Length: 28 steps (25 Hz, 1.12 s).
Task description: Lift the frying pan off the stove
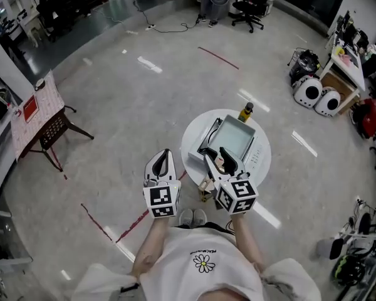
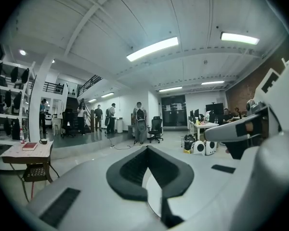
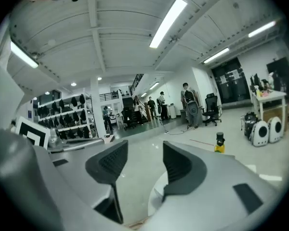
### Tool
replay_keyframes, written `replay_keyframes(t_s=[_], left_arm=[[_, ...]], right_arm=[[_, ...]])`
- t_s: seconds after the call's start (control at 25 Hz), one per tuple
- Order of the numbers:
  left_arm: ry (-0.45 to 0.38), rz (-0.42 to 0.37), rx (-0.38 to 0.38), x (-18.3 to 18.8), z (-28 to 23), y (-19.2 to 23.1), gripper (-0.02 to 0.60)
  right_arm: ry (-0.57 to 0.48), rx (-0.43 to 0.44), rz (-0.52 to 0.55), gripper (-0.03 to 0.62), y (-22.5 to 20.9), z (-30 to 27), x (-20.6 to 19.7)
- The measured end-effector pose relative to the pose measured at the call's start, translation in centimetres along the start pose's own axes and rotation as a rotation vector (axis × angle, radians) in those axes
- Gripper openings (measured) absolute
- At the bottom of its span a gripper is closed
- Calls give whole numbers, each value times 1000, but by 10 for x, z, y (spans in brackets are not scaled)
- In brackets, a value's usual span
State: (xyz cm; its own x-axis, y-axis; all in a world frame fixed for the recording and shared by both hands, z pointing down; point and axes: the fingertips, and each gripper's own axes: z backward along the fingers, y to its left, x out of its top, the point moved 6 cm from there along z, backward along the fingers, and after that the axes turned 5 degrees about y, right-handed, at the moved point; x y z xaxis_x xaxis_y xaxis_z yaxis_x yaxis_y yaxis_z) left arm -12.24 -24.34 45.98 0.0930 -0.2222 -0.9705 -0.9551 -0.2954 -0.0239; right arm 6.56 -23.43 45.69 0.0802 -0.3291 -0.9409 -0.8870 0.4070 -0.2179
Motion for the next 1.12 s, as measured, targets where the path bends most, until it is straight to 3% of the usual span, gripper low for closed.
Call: replay_keyframes(t_s=[0.12,0.24,0.44,0.6,1.0,1.12], left_arm=[[3,-1,-5,-1,-3,-1,0],[10,-3,-14,-3,-8,-4,0],[42,-12,-37,-9,-16,-8,0],[73,-20,-50,-17,-23,-13,0],[147,-18,-65,-34,-36,-13,0],[166,-13,-62,-40,-37,-12,0]], right_arm=[[15,29,-121,299,-8,1,-8],[32,20,-220,351,-20,5,-22],[58,-21,-478,368,-48,11,-57],[63,-5,-768,368,-72,9,-96],[83,273,-1428,364,-83,-35,-172],[62,373,-1535,357,-82,-46,-181]])
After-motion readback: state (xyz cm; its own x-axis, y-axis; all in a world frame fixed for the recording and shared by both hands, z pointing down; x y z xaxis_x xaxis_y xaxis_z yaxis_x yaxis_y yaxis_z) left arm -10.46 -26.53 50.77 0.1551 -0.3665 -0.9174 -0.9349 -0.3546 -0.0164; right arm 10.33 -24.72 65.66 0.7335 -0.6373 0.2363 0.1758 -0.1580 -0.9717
